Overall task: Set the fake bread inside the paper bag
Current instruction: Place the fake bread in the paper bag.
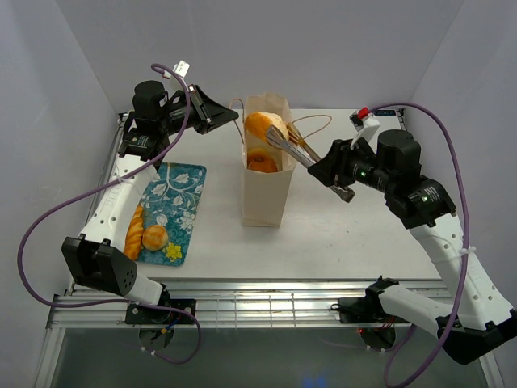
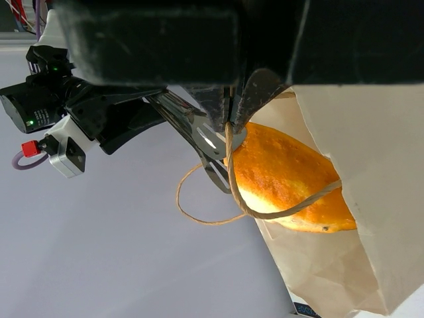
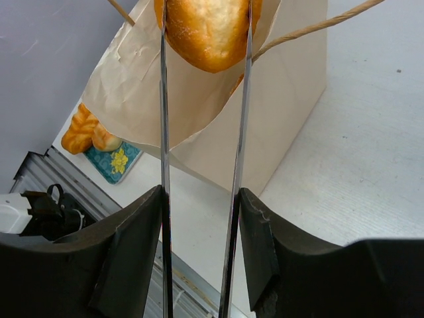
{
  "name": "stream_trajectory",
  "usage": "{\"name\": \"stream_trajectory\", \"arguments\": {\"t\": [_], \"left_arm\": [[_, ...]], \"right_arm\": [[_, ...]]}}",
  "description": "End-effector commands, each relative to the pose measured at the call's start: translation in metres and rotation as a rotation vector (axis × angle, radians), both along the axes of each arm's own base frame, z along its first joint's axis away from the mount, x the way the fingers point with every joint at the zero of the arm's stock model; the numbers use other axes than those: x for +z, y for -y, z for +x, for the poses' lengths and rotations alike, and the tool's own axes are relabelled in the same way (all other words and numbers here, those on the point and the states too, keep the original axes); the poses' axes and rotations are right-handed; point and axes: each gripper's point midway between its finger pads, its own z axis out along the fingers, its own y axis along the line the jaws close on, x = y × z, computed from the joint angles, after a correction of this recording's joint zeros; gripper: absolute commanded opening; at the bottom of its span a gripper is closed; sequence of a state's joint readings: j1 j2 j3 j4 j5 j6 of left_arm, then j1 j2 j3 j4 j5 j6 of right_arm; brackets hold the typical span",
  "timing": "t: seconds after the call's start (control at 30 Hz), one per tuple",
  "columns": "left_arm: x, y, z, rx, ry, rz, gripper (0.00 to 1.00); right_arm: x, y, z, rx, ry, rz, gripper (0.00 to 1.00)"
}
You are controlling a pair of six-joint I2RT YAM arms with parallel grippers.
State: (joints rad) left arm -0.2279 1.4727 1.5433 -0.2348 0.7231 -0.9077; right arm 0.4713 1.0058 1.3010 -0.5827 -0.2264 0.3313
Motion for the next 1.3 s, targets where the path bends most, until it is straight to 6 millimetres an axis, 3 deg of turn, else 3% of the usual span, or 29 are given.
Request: {"name": "stream_trajectory", "arguments": {"t": [0.0,0.4,0.83,1.03,1.27], "left_arm": [[0.023,-0.002,-0.012,-0.015,0.067,-0.025,0.00],[0.022,-0.001,-0.010,-0.019,0.063,-0.030,0.00],[0.022,-0.002,-0.010,-0.019,0.067,-0.027,0.00],[0.017,-0.002,-0.012,-0.023,0.062,-0.018,0.00],[0.014,-0.008,-0.012,0.015,0.057,0.045,0.00]], "right_arm": [[0.038,-0.004,0.005,0.057,0.149,-0.004,0.52],[0.039,-0.001,0.008,0.032,0.163,-0.012,0.60],[0.046,0.000,0.002,0.011,0.153,0.059,0.62],[0.047,-0.010,-0.019,0.102,0.125,0.118,0.58],[0.033,-0.028,-0.080,0.407,0.063,0.157,0.57]]}}
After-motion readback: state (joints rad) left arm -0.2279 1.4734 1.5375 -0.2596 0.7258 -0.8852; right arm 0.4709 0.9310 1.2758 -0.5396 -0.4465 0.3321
